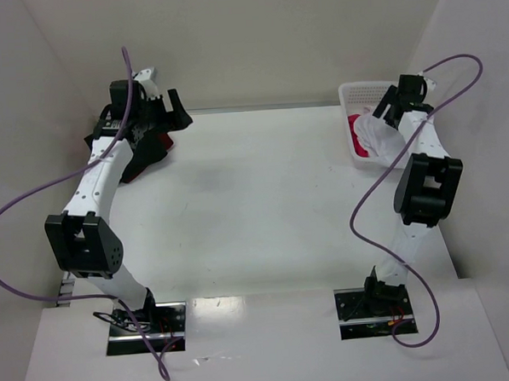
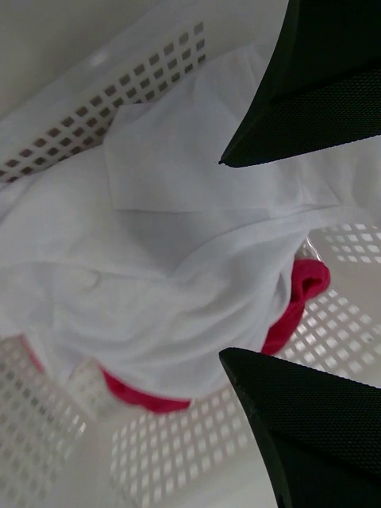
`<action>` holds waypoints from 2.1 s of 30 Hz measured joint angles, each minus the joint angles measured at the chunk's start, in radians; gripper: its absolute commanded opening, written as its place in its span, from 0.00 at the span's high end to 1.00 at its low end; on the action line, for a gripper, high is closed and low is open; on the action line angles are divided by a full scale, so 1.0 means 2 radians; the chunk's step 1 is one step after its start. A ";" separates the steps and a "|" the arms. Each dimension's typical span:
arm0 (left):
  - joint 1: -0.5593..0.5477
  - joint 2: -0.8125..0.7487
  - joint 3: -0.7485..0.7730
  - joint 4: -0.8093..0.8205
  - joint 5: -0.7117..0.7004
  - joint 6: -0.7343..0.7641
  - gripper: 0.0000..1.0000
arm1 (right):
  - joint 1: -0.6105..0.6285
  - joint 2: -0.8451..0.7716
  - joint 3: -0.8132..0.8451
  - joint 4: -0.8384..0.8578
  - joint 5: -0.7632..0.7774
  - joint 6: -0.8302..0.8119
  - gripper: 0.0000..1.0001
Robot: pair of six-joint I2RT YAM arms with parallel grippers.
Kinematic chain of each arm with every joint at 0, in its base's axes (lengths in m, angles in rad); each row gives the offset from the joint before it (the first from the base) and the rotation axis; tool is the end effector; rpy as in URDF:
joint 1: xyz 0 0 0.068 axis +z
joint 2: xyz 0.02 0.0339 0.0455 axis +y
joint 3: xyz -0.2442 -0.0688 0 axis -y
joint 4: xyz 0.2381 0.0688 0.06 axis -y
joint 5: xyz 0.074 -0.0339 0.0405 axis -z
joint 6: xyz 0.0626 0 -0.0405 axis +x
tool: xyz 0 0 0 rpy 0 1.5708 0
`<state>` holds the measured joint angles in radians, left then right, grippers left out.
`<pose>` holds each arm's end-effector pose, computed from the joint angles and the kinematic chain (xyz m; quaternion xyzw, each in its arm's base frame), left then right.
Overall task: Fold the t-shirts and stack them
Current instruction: Grab crumpled tshirt from bin with the right arm, then move the tshirt to the center of the board
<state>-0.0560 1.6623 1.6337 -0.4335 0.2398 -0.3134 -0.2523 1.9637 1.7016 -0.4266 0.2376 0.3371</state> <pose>0.4012 -0.0374 0.3497 -0.0459 0.8452 -0.1959 0.4950 0.4448 -0.1299 0.2497 0.3092 0.8445 -0.0891 0.4280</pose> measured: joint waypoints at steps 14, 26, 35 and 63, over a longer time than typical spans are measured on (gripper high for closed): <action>0.008 0.005 0.004 -0.010 0.000 0.001 0.01 | -0.001 0.045 -0.049 0.025 -0.040 -0.008 0.75; 0.011 0.005 0.004 -0.019 0.017 0.014 0.01 | -0.001 0.067 0.011 0.009 -0.068 -0.011 1.00; 0.013 0.005 0.003 0.006 0.199 0.045 0.01 | 0.008 -0.043 0.044 -0.008 -0.149 -0.002 1.00; -0.069 -0.030 -0.096 0.139 0.119 -0.004 0.97 | 0.312 -0.208 0.069 0.014 -0.283 0.069 1.00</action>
<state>-0.1932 1.6028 1.4419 -0.1545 0.4769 -0.3206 0.3711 1.5472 1.8389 -0.3977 -0.3288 0.4747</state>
